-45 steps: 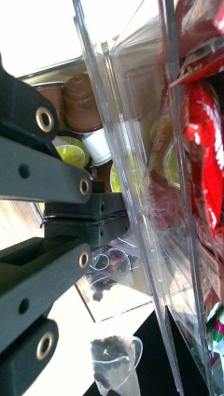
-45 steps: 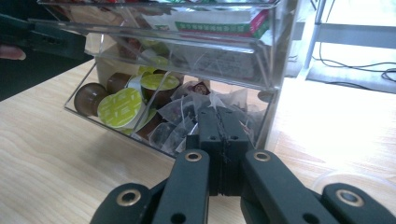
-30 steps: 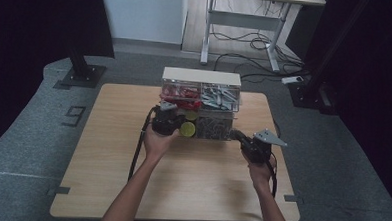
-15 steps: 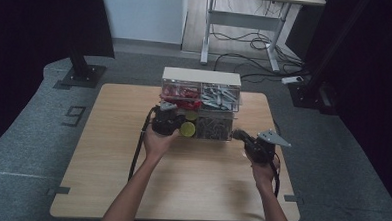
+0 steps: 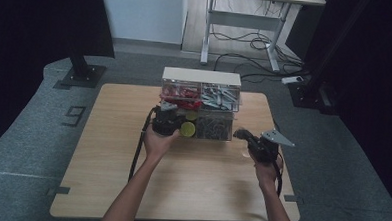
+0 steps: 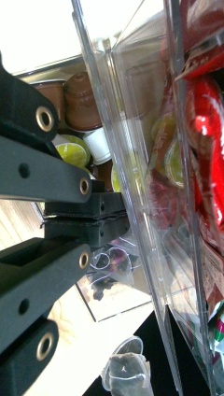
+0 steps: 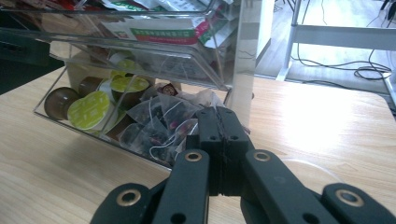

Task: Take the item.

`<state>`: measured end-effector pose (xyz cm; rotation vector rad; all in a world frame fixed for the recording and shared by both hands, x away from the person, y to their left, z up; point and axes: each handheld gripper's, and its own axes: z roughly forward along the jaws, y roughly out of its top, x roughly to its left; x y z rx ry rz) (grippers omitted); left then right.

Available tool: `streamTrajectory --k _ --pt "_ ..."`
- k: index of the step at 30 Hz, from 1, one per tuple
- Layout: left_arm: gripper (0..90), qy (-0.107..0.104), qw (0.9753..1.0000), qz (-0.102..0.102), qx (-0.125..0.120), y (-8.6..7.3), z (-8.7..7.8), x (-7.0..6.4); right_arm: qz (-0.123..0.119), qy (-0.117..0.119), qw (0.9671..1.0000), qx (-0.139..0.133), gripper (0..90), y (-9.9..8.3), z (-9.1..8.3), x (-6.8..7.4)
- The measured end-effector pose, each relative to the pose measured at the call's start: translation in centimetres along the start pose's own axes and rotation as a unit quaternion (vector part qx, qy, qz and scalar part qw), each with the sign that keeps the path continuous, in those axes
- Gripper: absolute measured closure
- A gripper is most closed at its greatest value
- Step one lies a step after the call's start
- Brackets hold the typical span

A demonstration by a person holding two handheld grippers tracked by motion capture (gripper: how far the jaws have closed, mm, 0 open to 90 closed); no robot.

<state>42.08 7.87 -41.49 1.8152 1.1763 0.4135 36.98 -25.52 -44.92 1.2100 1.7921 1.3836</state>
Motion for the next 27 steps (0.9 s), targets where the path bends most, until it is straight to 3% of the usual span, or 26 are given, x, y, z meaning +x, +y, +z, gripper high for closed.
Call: streamTrajectory --k 27 --pt "88.9 0.001 1.0000 0.001 0.003 -0.1 0.3 -0.1 0.015 -0.034 0.9993 -0.002 89.1 -0.1 -1.1 -2.8"
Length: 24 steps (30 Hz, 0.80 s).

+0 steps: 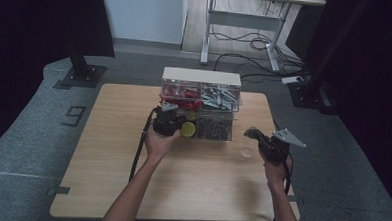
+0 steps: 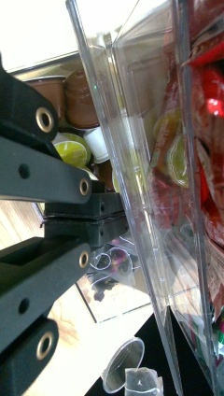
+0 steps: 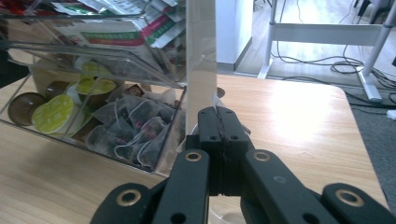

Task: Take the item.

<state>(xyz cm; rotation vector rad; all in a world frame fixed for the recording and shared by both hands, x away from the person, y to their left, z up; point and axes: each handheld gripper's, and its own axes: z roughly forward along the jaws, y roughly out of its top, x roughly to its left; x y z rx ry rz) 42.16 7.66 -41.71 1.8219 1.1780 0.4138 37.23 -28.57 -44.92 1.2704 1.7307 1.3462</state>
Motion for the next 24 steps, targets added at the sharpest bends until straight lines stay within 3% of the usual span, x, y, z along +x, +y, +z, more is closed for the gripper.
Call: streamTrajectory --k 24 --pt "89.1 -0.003 1.0000 -0.003 0.000 0.1 -0.1 0.1 0.009 -0.016 0.9998 0.008 89.1 -0.2 0.1 -1.5"
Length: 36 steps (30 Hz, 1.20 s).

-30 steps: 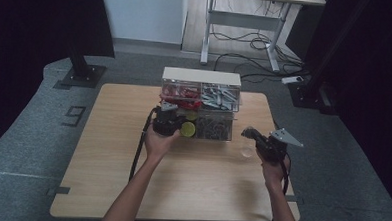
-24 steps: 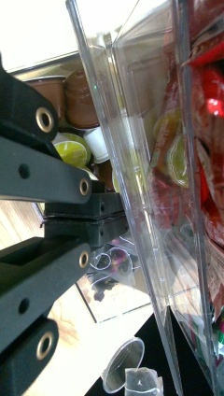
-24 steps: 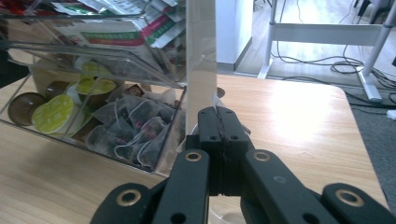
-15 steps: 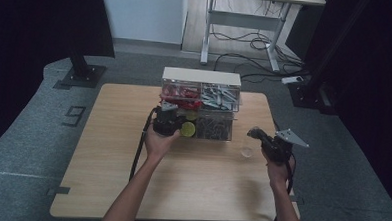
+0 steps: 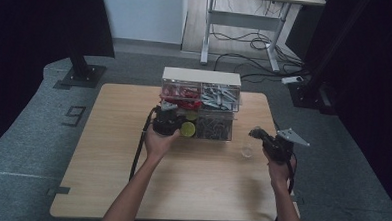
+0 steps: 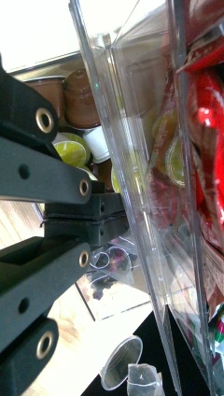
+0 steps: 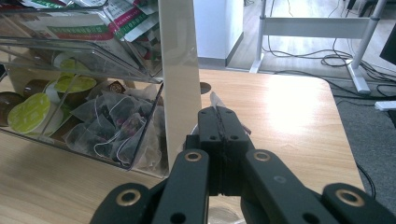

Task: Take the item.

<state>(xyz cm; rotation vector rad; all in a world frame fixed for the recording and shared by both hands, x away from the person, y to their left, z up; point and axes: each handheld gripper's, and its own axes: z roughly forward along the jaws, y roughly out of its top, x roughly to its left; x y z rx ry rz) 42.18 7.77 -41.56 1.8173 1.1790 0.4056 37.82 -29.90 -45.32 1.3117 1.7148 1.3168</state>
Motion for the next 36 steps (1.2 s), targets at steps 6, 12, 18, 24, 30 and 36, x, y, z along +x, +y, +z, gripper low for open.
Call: streamTrajectory --k 6,12,18,24,30,36 --pt "89.1 0.000 1.0000 0.001 0.002 0.0 0.1 -0.1 -0.002 -0.001 1.0000 0.001 88.9 0.0 0.1 0.0" --pt "89.3 0.000 1.0000 0.002 0.002 0.0 0.1 -0.1 -0.020 -0.018 0.9996 0.003 69.3 -0.4 0.2 0.3" --pt "89.5 -0.001 1.0000 0.001 0.001 -0.1 0.2 -0.2 -0.016 -0.015 0.9998 0.003 66.0 -0.8 -0.1 0.4" --pt "90.0 -0.002 1.0000 0.002 0.003 -0.1 0.4 -0.2 -0.009 0.004 1.0000 0.000 61.5 -1.3 -0.9 0.6" --pt "90.0 -0.002 1.0000 0.003 0.002 -0.2 0.3 -0.1 -0.006 0.025 0.9997 0.002 61.3 -2.8 -2.1 1.0" --pt "90.0 -0.004 1.0000 -0.002 0.003 -0.7 0.3 0.0 -0.008 0.041 0.9991 0.009 61.4 -4.6 -3.5 1.5"
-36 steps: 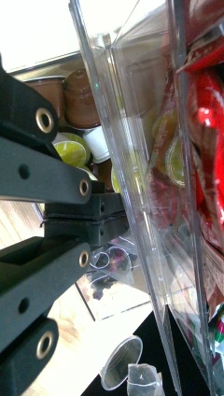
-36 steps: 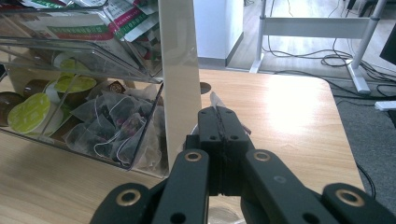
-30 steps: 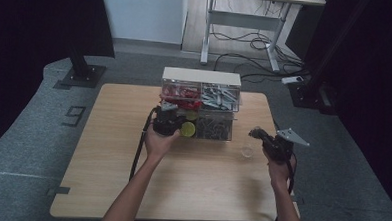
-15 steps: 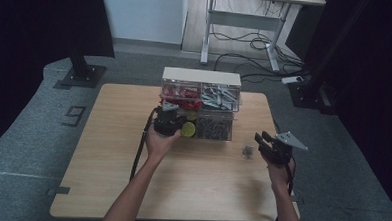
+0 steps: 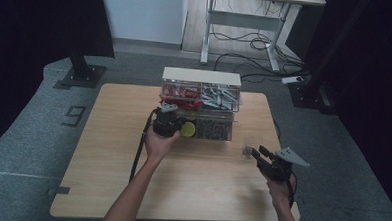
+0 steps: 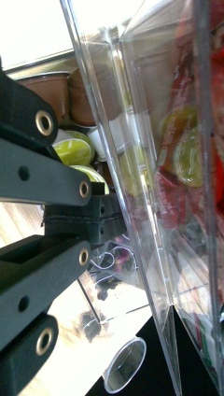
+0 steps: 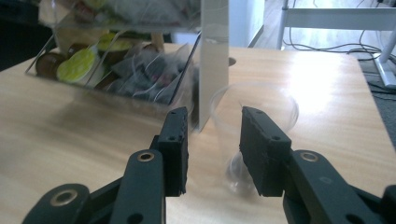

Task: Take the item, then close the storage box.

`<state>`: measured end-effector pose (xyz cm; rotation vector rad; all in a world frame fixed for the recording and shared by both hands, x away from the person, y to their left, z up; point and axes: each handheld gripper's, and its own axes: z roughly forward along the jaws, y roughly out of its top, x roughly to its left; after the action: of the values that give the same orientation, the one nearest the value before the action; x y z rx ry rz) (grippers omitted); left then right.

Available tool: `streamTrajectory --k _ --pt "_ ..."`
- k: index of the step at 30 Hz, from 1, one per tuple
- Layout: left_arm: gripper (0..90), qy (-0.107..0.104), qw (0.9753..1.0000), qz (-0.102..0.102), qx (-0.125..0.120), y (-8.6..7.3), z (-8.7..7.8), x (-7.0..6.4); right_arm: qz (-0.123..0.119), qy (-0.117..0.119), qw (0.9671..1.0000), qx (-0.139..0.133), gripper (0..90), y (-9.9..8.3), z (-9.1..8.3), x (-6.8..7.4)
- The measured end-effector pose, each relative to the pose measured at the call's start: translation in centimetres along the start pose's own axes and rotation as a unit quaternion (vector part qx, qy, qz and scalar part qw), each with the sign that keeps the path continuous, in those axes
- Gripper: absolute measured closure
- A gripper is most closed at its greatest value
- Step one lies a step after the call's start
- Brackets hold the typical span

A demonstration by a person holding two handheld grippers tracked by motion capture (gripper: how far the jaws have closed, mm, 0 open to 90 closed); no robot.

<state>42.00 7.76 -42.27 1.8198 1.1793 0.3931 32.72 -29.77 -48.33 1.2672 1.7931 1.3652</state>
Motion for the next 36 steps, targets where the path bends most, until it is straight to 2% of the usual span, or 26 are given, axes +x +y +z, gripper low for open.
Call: streamTrajectory --k 14,36 --pt "90.0 -0.002 1.0000 -0.005 0.005 -1.0 0.1 0.2 -0.001 0.025 0.9997 0.007 61.6 -2.0 -0.7 1.4" --pt "90.0 -0.008 0.9996 -0.019 0.019 -3.4 0.7 0.4 0.001 0.029 0.9992 0.027 62.1 -3.7 -1.0 1.8"
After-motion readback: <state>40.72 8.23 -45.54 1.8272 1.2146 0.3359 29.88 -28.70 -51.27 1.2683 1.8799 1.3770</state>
